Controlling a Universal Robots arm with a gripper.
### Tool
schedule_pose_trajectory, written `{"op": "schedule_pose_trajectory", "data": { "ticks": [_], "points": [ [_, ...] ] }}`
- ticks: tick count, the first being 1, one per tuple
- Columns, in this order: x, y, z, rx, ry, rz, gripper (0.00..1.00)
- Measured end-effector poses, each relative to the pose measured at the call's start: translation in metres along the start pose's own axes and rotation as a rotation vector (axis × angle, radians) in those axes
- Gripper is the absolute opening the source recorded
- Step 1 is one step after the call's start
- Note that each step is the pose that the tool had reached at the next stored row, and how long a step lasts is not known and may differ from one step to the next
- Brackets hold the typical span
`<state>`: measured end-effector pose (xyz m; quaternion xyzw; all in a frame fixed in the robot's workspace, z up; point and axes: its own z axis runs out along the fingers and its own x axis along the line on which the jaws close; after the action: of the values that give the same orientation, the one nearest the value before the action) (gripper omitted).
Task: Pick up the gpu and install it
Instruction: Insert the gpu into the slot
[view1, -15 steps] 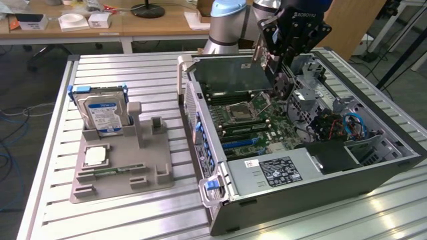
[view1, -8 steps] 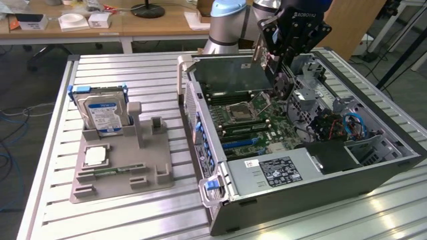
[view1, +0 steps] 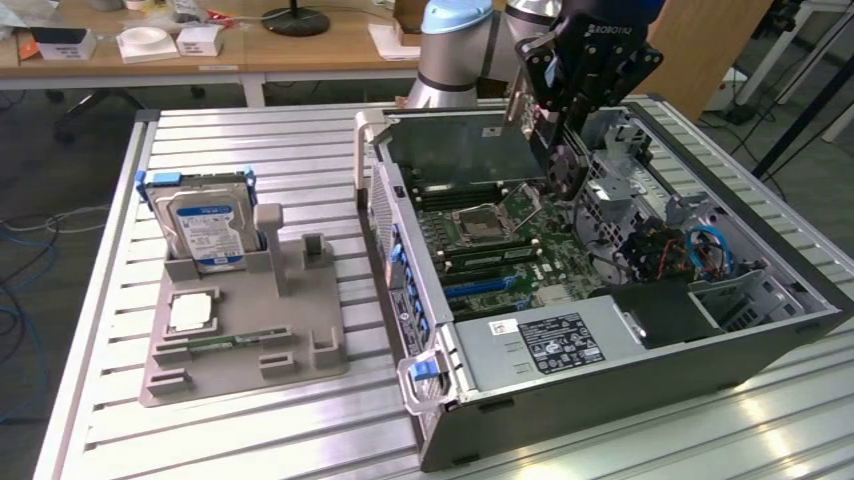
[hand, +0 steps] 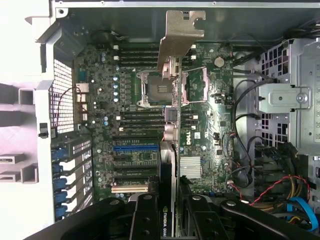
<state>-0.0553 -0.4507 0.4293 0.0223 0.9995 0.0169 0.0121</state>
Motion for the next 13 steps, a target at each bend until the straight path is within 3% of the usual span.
{"op": "schedule_pose_trajectory", "data": {
  "ticks": [13],
  "points": [
    [0.0, 0.0, 0.0006, -0.0045, 0.0065, -0.19, 0.26]
  ]
}}
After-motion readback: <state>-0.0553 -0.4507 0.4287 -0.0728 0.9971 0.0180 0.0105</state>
